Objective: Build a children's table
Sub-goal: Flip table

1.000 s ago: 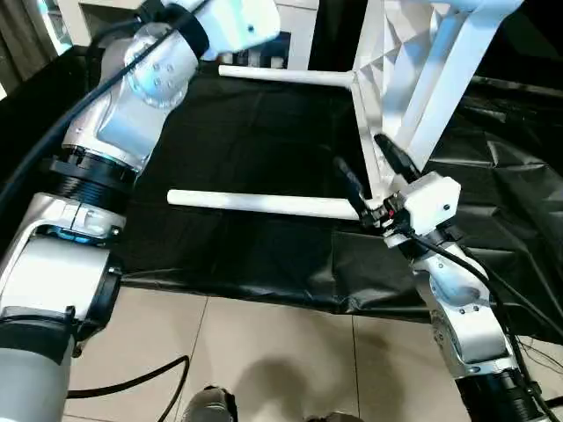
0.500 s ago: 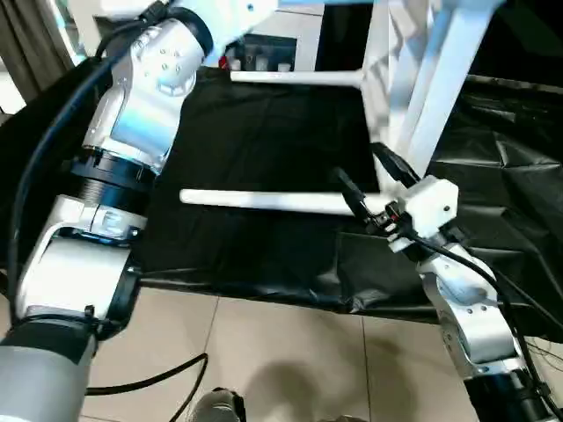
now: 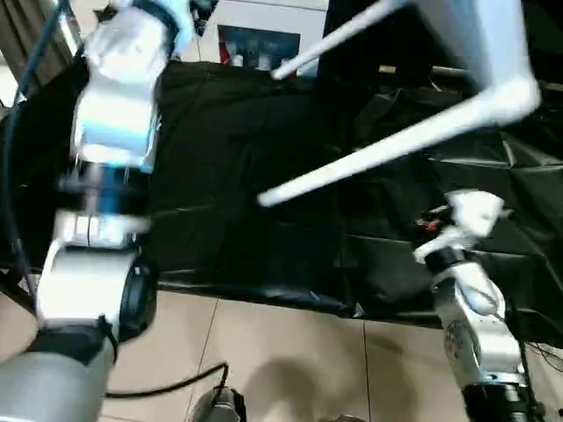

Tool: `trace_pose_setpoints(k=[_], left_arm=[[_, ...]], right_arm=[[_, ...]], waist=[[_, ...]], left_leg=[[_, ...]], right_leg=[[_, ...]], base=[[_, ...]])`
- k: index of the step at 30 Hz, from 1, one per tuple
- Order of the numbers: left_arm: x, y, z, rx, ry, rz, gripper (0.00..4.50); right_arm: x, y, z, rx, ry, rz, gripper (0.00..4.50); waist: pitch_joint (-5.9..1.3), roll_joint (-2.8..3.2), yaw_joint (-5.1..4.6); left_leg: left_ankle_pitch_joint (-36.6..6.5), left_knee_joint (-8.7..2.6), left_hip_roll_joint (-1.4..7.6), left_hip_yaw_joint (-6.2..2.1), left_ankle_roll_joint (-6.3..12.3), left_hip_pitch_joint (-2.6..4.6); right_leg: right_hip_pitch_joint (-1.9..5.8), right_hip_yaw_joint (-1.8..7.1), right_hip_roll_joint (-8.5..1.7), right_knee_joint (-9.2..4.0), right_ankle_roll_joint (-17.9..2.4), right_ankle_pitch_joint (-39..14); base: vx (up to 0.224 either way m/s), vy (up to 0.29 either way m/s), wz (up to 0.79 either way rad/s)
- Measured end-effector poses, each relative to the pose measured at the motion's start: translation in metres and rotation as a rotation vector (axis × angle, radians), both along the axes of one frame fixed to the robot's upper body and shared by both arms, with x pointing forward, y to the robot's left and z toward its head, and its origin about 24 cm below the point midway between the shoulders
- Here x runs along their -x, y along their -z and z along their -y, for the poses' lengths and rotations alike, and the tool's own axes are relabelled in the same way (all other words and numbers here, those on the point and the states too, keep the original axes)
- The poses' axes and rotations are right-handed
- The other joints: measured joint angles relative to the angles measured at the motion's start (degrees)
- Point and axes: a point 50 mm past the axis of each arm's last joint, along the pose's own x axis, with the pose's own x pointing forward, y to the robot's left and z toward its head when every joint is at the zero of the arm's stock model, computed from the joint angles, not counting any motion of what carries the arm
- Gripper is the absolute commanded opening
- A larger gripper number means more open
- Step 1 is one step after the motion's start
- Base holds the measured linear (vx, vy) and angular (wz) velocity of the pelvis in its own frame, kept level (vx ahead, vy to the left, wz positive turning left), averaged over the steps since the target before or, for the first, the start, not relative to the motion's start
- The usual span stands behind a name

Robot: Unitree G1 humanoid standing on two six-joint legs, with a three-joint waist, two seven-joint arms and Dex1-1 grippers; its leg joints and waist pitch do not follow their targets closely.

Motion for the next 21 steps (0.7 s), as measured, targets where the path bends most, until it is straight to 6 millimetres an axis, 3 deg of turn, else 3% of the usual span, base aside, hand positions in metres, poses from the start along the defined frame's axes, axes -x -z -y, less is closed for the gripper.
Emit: trace_pose_setpoints(k=[3, 7, 12, 16, 17, 21], left_arm=[[0.002, -0.001, 0.000, 0.001, 0.001, -0.005, 2.52], [0.004, -0.002, 0.001, 0.001, 0.004, 0.001, 2.52], [0.006, -0.003, 0.001, 0.006, 0.004, 0.003, 2.52], [0.008, -0.004, 0.000, 0.009, 0.002, 0.002, 2.52], [0.009, -0.004, 0.000, 0.009, 0.000, 0.002, 2.52], [0.009, -0.004, 0.000, 0.014, -0.010, 0.006, 2.51]], right_arm=[[-0.013, -0.003, -0.004, -0.098, -0.021, -0.022, 4.50], [-0.033, -0.021, -0.018, -0.157, -0.113, 0.009, 4.50], [-0.055, -0.027, -0.023, -0.208, -0.156, -0.007, 4.50], [-0.066, -0.034, -0.025, -0.248, -0.159, 0.000, 4.15], [-0.070, -0.034, -0.026, -0.262, -0.156, -0.006, 3.88], [-0.073, -0.035, -0.028, -0.278, -0.158, 0.004, 3.72]], waist=[[0.00, -0.01, -0.25], [0.00, -0.01, -0.36], [0.03, -0.07, -0.55], [0.09, -0.16, -0.51], [0.13, -0.22, -0.56], [0.21, -0.37, -0.54]], left_leg=[[-0.01, 0.00, -0.02, 0.02, 0.02, -0.10], [0.00, -0.02, -0.01, 0.02, 0.02, -0.31], [0.08, -0.03, -0.01, 0.15, 0.15, -0.46], [0.08, -0.06, 0.00, 0.24, 0.15, -0.48], [0.08, -0.06, 0.01, 0.28, 0.15, -0.48], [0.08, -0.07, 0.02, 0.42, 0.16, -0.52]], right_leg=[[-0.04, 0.00, -0.02, -0.09, 0.00, 0.02], [-0.22, -0.05, -0.03, -0.08, 0.00, 0.05], [-0.40, -0.01, -0.07, -0.08, 0.01, 0.05], [-0.46, 0.00, -0.09, -0.10, 0.01, 0.04], [-0.49, 0.03, -0.09, -0.09, 0.01, 0.04], [-0.59, 0.06, -0.14, -0.07, 0.01, 0.04]], base=[[0.000, 0.000, 0.00], [0.000, 0.000, 0.00], [0.000, 0.000, 0.00], [0.000, 0.000, 0.00], [0.000, 0.000, 0.00], [0.000, 0.000, 0.00]])
